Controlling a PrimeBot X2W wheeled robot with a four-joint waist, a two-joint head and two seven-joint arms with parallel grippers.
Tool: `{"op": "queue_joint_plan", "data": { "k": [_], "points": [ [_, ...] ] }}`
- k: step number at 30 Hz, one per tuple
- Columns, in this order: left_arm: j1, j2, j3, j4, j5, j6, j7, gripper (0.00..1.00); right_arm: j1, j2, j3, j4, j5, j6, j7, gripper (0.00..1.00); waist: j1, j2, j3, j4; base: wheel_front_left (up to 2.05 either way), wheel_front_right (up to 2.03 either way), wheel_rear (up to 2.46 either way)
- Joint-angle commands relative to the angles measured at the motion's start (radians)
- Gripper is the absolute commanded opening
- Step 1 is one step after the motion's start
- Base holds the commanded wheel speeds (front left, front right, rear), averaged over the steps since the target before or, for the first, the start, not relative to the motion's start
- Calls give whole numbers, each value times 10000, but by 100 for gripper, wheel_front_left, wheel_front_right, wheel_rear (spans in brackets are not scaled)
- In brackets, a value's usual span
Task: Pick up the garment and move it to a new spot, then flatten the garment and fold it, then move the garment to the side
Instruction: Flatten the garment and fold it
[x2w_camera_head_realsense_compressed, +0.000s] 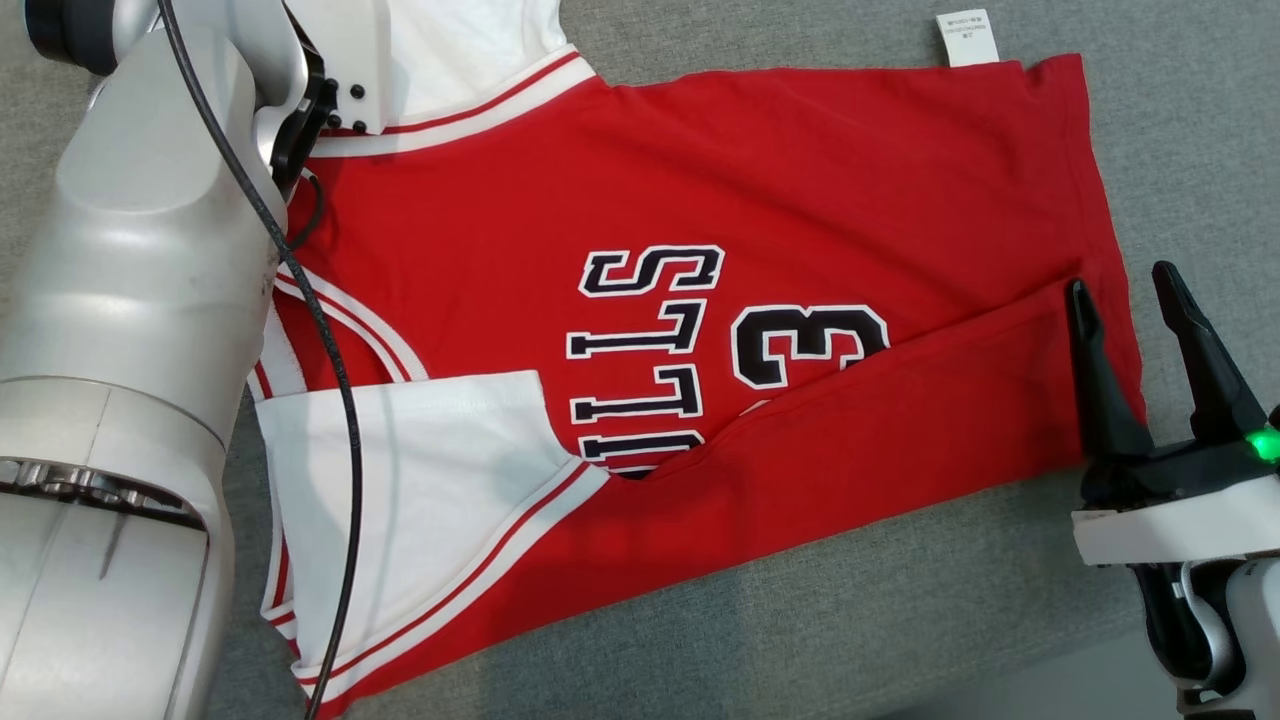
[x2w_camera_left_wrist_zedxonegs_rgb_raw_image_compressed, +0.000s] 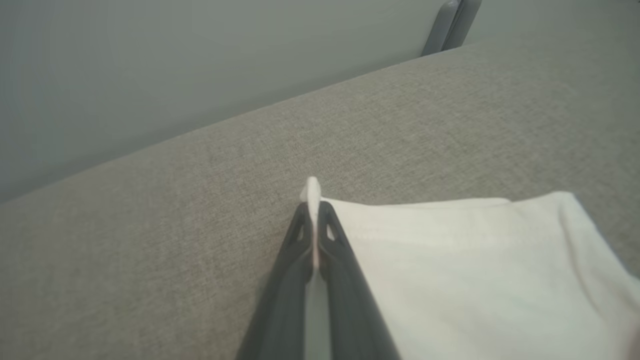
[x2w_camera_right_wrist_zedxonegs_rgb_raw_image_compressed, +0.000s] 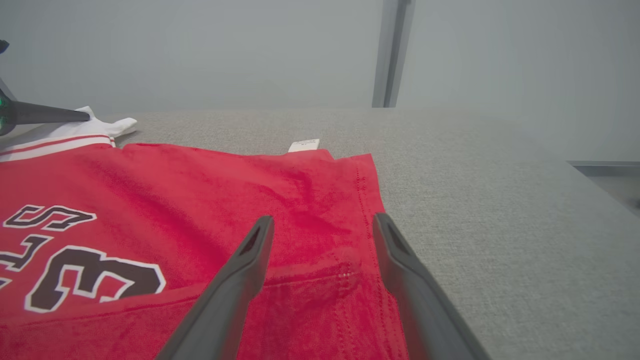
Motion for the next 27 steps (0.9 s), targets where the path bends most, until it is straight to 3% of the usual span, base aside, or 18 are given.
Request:
{"op": "queue_joint_plan", "data": {
  "k": [1,11,20,27],
  "points": [
    [-490,197,117,-187,-214,-134,-66,0,-142,-358,141,-66,289,14,-118,100,-1,0,-7,102,0,0,0],
    [-807,-8,312,-384,-1013,-537,136,0,-1280,-2018,984,863,2384,14,451,100,-1,0,-30,495,0,0,0],
    [-734,-115,-203,-1237,-1738,-579,518,0,-2744,-3520,1510,1118,5323,14,2091,100,-1,0,127,785,0,0,0],
    [-640,43,-807,-1981,-2232,-581,735,0,-3688,-4173,1894,1953,6749,14,3087,100,-1,0,301,948,0,0,0]
  ]
}}
